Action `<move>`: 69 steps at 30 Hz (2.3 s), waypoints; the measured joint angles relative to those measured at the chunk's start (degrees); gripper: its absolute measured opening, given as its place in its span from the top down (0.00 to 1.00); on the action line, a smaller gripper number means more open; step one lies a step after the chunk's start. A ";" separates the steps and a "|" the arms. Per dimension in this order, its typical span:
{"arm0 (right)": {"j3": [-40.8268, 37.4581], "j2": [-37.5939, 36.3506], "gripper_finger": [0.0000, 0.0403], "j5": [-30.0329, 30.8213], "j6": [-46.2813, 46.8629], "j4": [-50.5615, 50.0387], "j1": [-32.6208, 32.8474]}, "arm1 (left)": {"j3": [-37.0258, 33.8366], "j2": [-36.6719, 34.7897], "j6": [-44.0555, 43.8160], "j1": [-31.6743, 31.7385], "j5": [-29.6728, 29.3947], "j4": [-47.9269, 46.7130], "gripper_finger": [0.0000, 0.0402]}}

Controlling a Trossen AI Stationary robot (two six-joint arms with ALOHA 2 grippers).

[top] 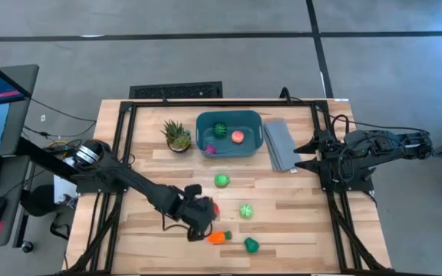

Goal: Pick and placing Produce into tupperware
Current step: Put the eggplant into the blue bin

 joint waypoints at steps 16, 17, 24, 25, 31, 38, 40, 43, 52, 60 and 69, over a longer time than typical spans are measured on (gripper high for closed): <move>0.00 0.00 0.18 -0.02 -0.36 -0.02 0.00 | 0.04 -14.47 7.45 7.27 -18.03 0.66 0.68; 0.00 0.00 0.18 -0.02 -0.51 -0.02 0.00 | 0.04 -14.67 8.46 8.03 -18.33 0.70 0.68; 0.00 0.01 0.18 -0.01 -0.59 -0.02 -0.02 | 0.04 -14.42 17.40 15.19 -17.64 3.20 0.68; 0.00 0.00 0.18 0.08 -0.59 -0.01 0.00 | 0.00 -14.40 18.90 16.53 -17.20 3.54 0.68; 0.00 0.00 0.18 0.35 -0.47 -0.02 -0.01 | -1.03 -14.34 26.51 26.11 -11.93 9.45 0.68; -0.04 0.02 0.18 0.37 0.06 -0.04 -0.02 | -1.02 -11.02 31.78 35.66 -2.57 17.21 0.68; -0.04 0.00 0.18 0.56 0.04 -0.05 -0.01 | -0.85 -9.16 32.47 37.72 0.13 20.90 0.68; -0.04 0.00 0.18 1.45 0.07 -0.51 -0.02 | -1.03 -6.39 32.69 40.41 3.44 21.90 0.68; -0.04 -0.26 0.18 1.86 0.08 -1.21 -0.02 | -0.98 2.21 32.58 45.27 9.62 23.89 0.68; -0.04 -0.26 0.18 2.99 0.52 -1.71 -0.02 | -0.98 7.04 32.54 46.82 14.89 23.18 0.68; -0.04 -0.26 0.18 4.28 0.52 -1.77 -0.02 | -0.65 7.17 33.47 47.46 14.93 22.84 0.65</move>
